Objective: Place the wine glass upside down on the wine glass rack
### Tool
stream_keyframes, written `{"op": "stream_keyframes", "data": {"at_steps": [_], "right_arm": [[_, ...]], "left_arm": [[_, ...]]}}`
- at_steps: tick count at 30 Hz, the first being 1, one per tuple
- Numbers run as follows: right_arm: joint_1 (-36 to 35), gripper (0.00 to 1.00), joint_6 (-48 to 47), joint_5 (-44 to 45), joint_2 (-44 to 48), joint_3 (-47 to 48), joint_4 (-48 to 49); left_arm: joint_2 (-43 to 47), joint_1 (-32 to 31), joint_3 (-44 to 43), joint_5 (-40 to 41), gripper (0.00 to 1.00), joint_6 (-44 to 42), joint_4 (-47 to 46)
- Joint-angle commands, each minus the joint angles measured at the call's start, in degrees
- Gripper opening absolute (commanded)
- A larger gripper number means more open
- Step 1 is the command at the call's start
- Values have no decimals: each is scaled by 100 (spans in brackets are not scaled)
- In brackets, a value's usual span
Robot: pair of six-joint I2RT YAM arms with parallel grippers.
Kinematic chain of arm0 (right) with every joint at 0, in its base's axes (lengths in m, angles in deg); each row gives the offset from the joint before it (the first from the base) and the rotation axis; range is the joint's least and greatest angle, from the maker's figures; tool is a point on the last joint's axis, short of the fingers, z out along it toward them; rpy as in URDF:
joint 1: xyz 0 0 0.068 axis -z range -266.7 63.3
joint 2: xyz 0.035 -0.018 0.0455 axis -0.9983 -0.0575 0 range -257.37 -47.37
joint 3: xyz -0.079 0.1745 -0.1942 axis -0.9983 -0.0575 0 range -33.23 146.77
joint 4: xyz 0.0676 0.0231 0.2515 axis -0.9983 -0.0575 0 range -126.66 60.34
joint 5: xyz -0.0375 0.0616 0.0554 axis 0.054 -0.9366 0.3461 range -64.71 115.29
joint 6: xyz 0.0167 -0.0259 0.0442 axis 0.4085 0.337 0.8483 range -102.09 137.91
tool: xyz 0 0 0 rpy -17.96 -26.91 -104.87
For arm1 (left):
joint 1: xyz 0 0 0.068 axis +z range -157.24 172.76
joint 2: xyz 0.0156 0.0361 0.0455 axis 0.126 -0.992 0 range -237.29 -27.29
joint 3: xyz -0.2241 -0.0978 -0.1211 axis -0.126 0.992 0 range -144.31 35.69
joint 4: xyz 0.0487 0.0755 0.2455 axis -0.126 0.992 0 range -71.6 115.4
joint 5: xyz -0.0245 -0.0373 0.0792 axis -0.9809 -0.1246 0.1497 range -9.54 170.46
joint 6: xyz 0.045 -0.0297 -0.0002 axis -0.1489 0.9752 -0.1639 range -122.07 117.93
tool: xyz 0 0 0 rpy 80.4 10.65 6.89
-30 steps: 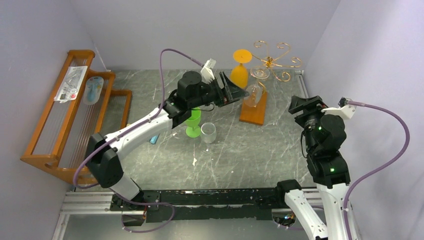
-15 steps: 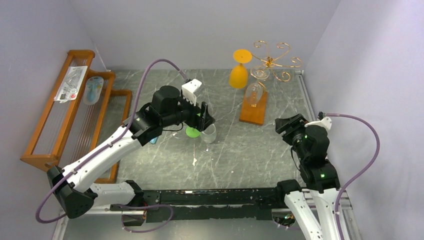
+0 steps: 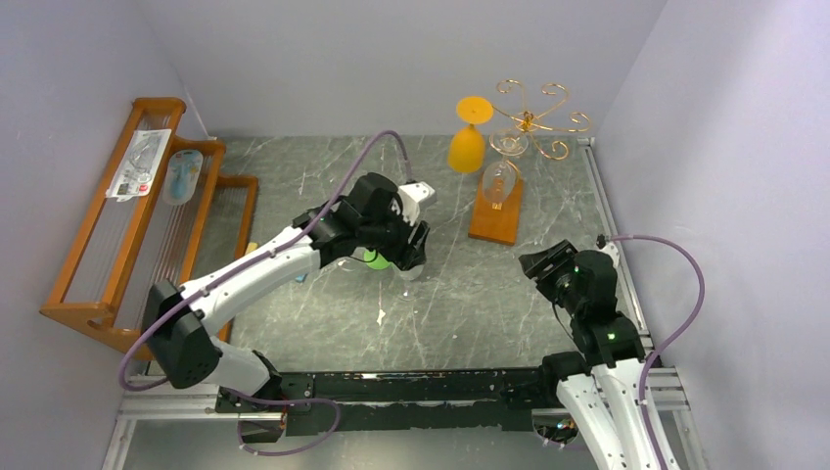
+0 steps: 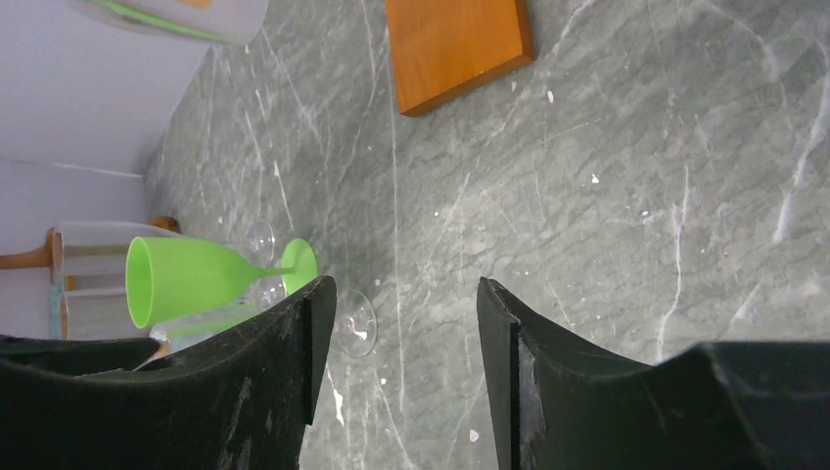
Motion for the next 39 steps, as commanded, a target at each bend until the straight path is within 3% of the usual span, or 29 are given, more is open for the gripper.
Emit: {"op": "stream_keyframes", "data": {"at_steps": [1, 3, 10, 16, 21, 24, 27, 31, 35, 39], "right_arm": [[-7, 58, 225, -36, 214, -160, 91], [-6, 58, 271, -8, 229, -210, 89], [-7, 58, 333, -15, 53, -300, 181], [-5, 58, 455, -138, -58, -299, 179], [-7, 57, 822, -342, -113, -321, 75], [-10, 57, 1145, -718, -91, -426, 194], [-6, 57, 1700, -1103, 32, -628, 359], [-5, 62, 2820, -1532, 298, -1099, 756], [-7, 62, 3736, -1811, 405, -1408, 1237], [-5, 54, 4476, -2208, 308, -1622, 1539]], "left_arm": [[-334, -119, -353, 226, 60, -223, 469], [-479, -133, -457, 526, 55, -322, 683], [-870, -219, -706, -76, 37, -494, 902], [-989, -316, -875, -15, 25, -684, 1063], [-870, -374, -876, -291, 6, -661, 837], [-712, -450, -834, -445, 5, -495, 560], [-433, -534, -533, -650, 5, 29, -203], [134, -820, 347, -528, 5, 871, -1939], [434, -1300, 1164, 391, 5, 1189, -3504], [457, -1694, 1705, 1159, 5, 1253, -4773]]}}
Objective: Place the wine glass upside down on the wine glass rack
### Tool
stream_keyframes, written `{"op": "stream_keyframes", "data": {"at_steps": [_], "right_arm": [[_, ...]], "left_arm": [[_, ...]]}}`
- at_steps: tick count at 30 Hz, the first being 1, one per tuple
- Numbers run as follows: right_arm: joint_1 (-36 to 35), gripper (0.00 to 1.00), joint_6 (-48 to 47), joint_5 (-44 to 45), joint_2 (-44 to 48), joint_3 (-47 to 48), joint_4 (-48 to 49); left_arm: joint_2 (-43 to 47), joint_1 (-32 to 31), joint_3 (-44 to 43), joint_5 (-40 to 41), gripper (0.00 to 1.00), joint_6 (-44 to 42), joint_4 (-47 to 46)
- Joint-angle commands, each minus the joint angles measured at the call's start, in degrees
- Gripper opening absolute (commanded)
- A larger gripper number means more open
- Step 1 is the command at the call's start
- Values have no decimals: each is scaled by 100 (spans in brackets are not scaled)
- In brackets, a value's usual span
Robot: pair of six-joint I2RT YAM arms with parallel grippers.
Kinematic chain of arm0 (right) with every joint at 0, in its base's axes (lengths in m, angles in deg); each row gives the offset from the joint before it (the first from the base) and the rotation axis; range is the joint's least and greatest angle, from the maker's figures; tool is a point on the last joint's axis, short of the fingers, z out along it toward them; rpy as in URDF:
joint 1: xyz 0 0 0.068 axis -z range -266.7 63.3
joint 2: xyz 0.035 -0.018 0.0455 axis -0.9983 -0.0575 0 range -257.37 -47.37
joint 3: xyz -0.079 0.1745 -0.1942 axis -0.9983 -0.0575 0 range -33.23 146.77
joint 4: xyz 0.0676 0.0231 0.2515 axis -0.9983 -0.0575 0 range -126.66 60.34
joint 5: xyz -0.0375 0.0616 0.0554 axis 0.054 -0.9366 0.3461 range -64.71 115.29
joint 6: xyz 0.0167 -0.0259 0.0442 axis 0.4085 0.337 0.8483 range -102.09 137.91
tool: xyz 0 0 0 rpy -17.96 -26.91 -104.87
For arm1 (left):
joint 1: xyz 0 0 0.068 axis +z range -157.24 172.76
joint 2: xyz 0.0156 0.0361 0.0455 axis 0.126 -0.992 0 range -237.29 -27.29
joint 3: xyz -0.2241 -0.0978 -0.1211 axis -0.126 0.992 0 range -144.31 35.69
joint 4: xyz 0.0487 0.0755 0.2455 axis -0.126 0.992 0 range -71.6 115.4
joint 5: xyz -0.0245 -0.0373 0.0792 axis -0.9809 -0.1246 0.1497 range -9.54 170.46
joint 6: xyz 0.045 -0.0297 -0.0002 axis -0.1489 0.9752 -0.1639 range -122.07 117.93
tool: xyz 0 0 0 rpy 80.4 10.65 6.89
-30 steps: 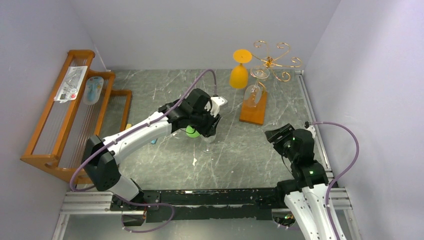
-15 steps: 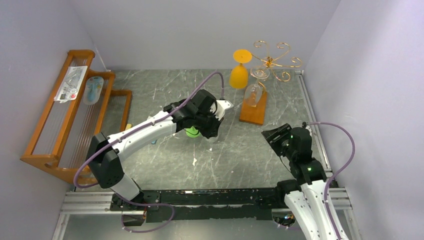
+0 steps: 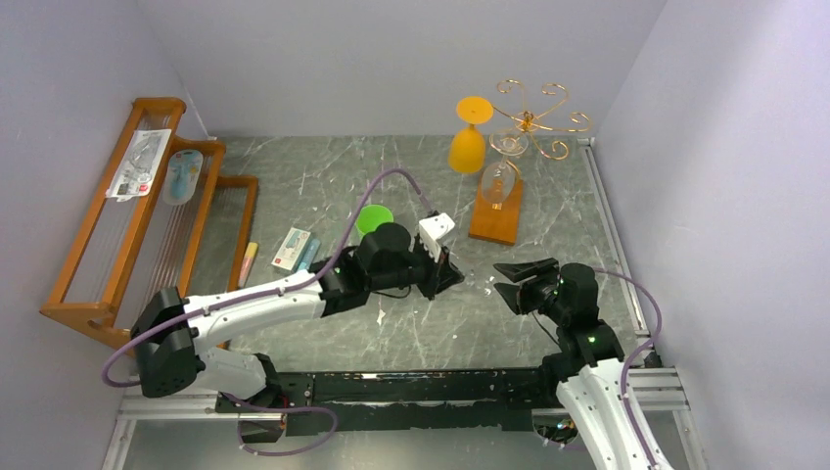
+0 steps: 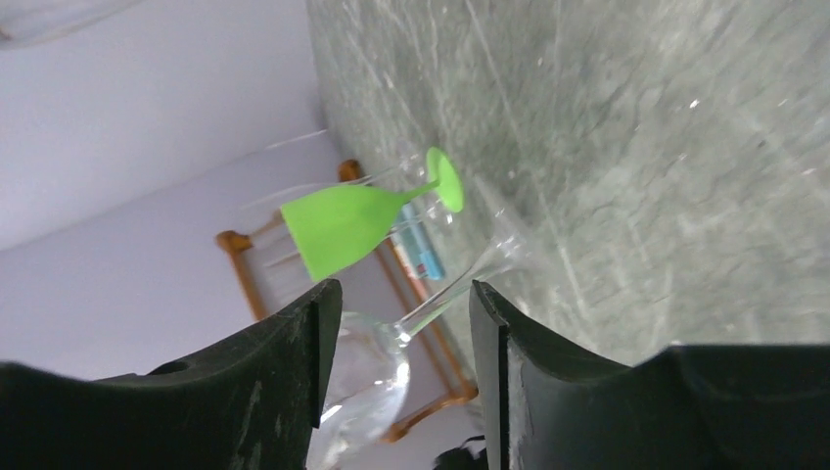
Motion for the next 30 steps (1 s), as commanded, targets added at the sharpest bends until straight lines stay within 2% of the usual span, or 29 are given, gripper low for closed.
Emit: {"op": "stream_keyframes", "data": {"at_steps": [1, 6, 11, 17, 23, 26, 30], "right_arm": [[-7, 52, 1278, -640, -38, -205, 580], [-11, 47, 1698, -592, 90, -153, 181], [-4, 49, 1922, -233, 366, -76, -349], [-9, 51, 2115, -312, 325, -242, 88], [-7, 48, 2181, -486, 101, -338, 604], [-10, 44, 2198, -462, 125, -337, 648], [-5, 30, 2218, -505, 173, -359, 722]], "left_arm": [[37, -386, 485, 1107, 5, 266, -2182], [-42, -824, 777, 1897, 5, 42, -3051], [-113, -1047, 926, 2113, 5, -118, -3556], [-210, -1234, 1021, 2233, 5, -149, -3780], [-257, -1323, 1083, 2381, 5, -146, -3878], [-257, -1339, 1111, 2416, 5, -148, -3900], [-281, -1360, 1134, 2415, 5, -171, -3909]]}}
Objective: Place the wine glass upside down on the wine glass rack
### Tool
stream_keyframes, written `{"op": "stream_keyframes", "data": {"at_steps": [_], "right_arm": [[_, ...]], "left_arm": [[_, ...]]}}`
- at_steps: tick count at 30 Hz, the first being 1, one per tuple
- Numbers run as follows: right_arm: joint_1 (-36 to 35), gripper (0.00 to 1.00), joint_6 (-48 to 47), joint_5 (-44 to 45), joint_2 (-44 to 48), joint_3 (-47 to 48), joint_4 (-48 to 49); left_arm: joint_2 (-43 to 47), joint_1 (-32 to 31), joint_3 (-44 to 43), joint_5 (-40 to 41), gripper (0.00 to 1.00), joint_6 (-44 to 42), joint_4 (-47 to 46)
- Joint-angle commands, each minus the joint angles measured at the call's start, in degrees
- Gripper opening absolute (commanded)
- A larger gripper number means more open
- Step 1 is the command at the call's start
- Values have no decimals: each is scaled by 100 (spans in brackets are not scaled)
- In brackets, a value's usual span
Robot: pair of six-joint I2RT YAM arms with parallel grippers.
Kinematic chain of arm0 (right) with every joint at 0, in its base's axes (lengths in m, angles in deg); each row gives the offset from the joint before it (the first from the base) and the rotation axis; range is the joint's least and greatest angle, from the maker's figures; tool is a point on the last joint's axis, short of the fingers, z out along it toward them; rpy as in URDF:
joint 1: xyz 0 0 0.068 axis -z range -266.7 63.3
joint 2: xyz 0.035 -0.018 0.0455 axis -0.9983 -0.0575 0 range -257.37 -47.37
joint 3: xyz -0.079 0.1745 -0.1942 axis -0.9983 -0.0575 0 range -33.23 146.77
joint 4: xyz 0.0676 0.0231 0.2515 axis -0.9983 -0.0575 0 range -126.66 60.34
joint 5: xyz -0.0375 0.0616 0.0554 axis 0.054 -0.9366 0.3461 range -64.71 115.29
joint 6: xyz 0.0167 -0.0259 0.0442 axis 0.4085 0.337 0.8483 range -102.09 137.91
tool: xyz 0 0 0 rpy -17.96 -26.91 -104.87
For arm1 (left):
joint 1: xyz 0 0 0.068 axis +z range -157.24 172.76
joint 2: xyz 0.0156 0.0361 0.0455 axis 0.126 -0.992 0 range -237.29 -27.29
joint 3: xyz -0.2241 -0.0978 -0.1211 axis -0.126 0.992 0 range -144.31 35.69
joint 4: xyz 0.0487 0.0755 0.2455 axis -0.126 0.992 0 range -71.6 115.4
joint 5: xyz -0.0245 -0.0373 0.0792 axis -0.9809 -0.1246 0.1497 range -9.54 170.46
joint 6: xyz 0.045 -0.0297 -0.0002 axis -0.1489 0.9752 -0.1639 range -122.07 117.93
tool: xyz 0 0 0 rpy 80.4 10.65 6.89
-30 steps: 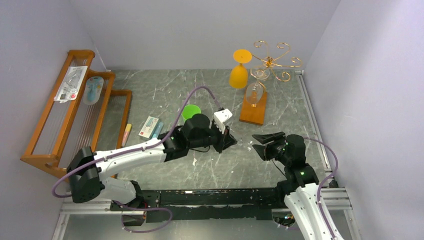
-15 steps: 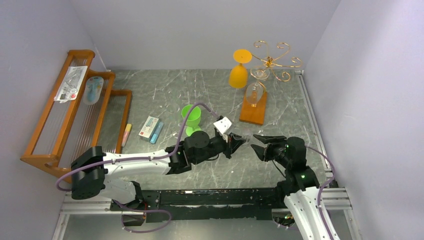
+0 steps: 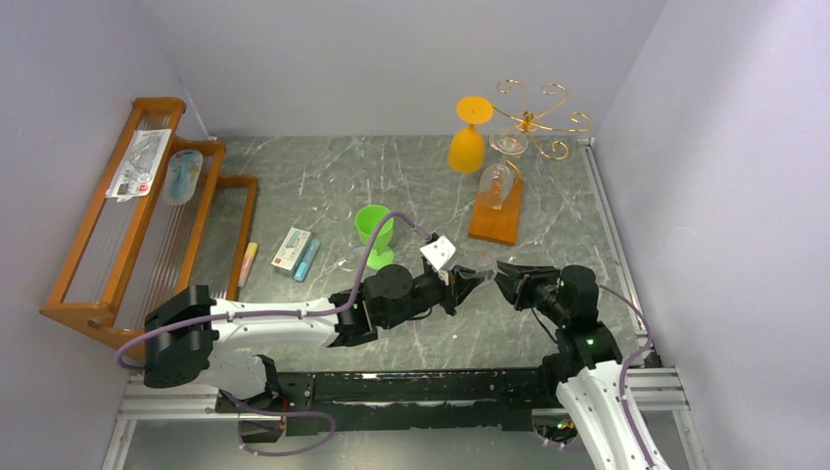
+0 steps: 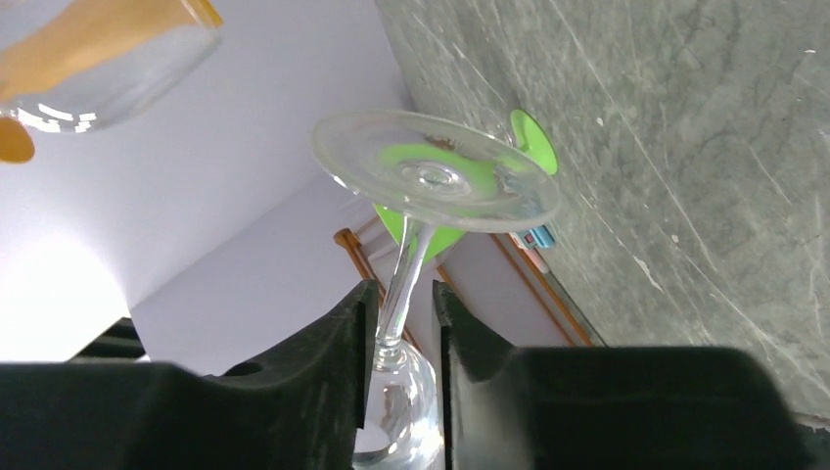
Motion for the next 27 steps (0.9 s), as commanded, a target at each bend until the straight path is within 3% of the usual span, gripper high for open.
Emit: {"op": "stream_keyframes", "data": {"at_steps": [1, 9, 18, 21, 25, 27], "right_arm": [[-9, 26, 115, -150, 69, -101, 228], [-4, 23, 42, -268, -91, 28, 252], [-6, 31, -8, -510, -299, 17, 604], [-7, 21, -56, -470, -279, 55, 574], [-9, 0, -124, -388, -248, 17, 632], [-12, 0, -286, -271, -260, 47, 597]], "left_arm": [[-7, -67, 80, 119, 5, -141, -633], [-49, -95, 101, 14, 5, -236, -676], [-78, -115, 134, -44, 5, -227, -597], [-70, -115, 141, -10, 5, -210, -569], [-45, -115, 174, -85, 5, -153, -574], [-20, -115, 176, 7, 15, -41, -471]]}}
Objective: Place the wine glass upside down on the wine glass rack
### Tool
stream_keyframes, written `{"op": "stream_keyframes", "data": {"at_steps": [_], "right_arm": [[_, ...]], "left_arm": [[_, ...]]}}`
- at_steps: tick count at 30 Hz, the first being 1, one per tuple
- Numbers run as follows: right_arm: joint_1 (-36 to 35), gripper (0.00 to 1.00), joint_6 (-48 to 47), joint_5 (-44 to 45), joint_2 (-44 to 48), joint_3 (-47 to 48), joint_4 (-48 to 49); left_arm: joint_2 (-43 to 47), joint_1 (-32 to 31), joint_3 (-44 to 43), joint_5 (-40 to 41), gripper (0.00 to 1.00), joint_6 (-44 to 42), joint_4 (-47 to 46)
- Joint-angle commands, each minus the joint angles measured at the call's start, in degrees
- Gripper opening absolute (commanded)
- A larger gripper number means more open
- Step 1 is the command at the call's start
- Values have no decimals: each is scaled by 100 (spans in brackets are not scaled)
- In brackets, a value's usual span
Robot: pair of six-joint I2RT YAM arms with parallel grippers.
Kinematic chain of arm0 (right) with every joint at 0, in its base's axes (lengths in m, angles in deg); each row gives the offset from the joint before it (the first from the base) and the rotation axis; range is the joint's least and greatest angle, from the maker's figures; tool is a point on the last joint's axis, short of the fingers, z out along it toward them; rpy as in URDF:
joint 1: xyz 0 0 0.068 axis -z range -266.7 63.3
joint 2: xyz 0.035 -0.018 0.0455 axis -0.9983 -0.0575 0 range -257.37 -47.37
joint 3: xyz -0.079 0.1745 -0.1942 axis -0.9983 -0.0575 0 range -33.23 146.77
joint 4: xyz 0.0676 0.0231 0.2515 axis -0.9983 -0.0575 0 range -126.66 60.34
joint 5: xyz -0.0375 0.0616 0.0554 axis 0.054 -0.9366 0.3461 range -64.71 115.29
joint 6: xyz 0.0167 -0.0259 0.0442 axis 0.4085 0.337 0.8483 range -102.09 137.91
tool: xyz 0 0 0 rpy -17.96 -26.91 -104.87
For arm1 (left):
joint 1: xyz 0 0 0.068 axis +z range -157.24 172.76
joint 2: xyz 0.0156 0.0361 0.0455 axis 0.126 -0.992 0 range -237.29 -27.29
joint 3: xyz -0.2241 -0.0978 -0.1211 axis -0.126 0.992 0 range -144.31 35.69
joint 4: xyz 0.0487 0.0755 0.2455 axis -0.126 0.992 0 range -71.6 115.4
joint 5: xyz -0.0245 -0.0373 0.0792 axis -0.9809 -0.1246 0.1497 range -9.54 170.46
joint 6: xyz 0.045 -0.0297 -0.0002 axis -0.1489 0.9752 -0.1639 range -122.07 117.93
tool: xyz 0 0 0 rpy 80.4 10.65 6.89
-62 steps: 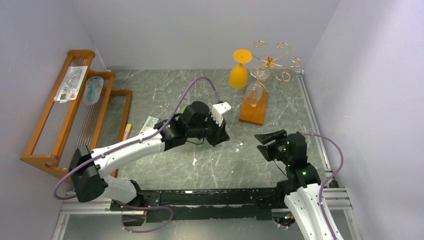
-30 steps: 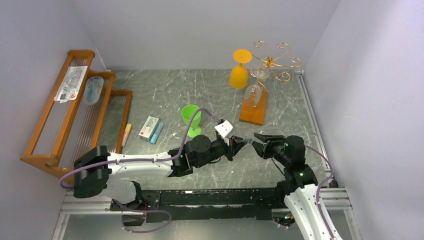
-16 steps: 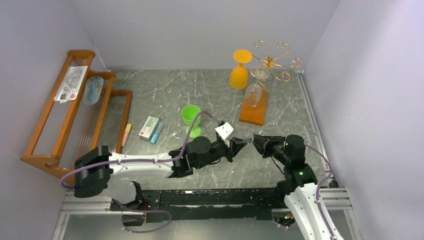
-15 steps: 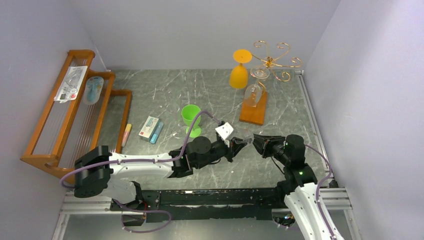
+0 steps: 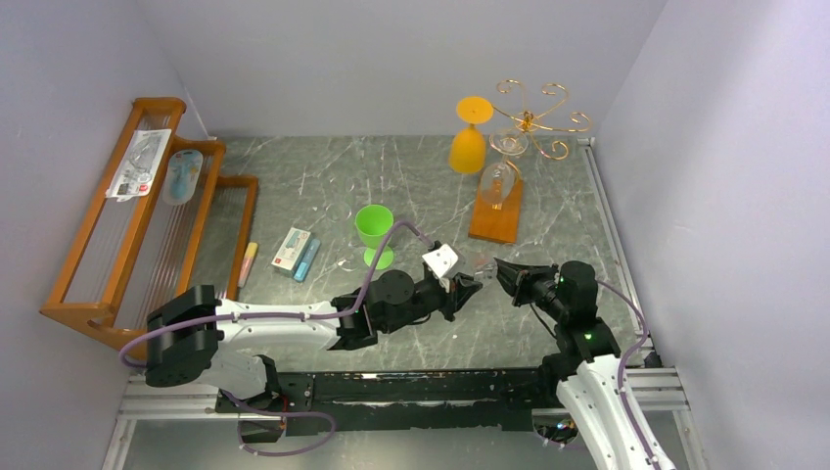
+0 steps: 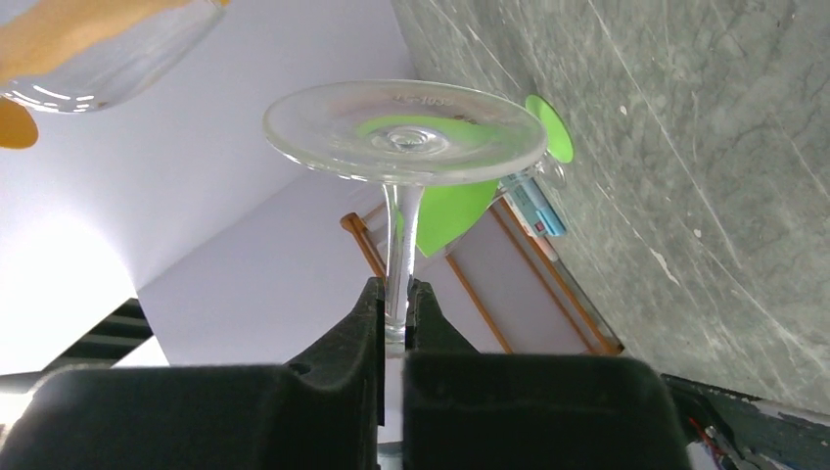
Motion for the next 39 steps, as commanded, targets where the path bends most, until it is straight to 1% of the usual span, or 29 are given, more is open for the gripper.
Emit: {"op": "stream_keyframes", "data": {"at_steps": [1, 3, 5, 7, 10, 13, 16, 20, 22, 26, 30, 34, 39], "right_arm": [[-23, 0, -532, 156, 29, 85, 18], [-22, 0, -1018, 562, -9, 178, 13], [-22, 0, -1712, 999, -66, 256, 123], [-16, 0, -2551, 1335, -179, 336, 321], [-11, 0, -3699, 1553, -420, 523, 732], [-18, 0, -4963, 1412, -619, 694, 1281], [-19, 0, -6144, 1037, -537, 750, 1874], [-20, 0, -7334, 604, -244, 718, 2435], [-20, 0, -7920, 317, -184, 728, 2581], [-17, 0, -8558, -246, -186, 938, 2560], [-15, 0, -9016, -667, -164, 1224, 2423], [-19, 0, -9486, -342, -163, 1479, 2144], [-17, 0, -9614, 1066, -241, 1752, 2151]], "left_arm": [[67, -49, 5, 181, 28, 236, -272], [154, -49, 17, 337, 43, 438, -40], [292, -49, 83, 462, 58, 572, 138], [461, -49, 178, 530, 69, 724, 350], [814, -41, 294, 591, 78, 911, 645], [1144, 26, 339, 458, 84, 1028, 907], [1353, 270, 92, -17, 87, 1154, 1332], [1344, 681, -659, -819, 88, 1269, 2087], [1284, 876, -954, -1195, 89, 1317, 2261], [1094, 1341, -1390, -1957, 89, 1598, 2480], [944, 1762, -1461, -2691, 89, 1899, 2254], [858, 2012, -1549, -2948, 88, 2045, 2291], [840, 2308, -1689, -3076, 88, 2071, 2560]]}}
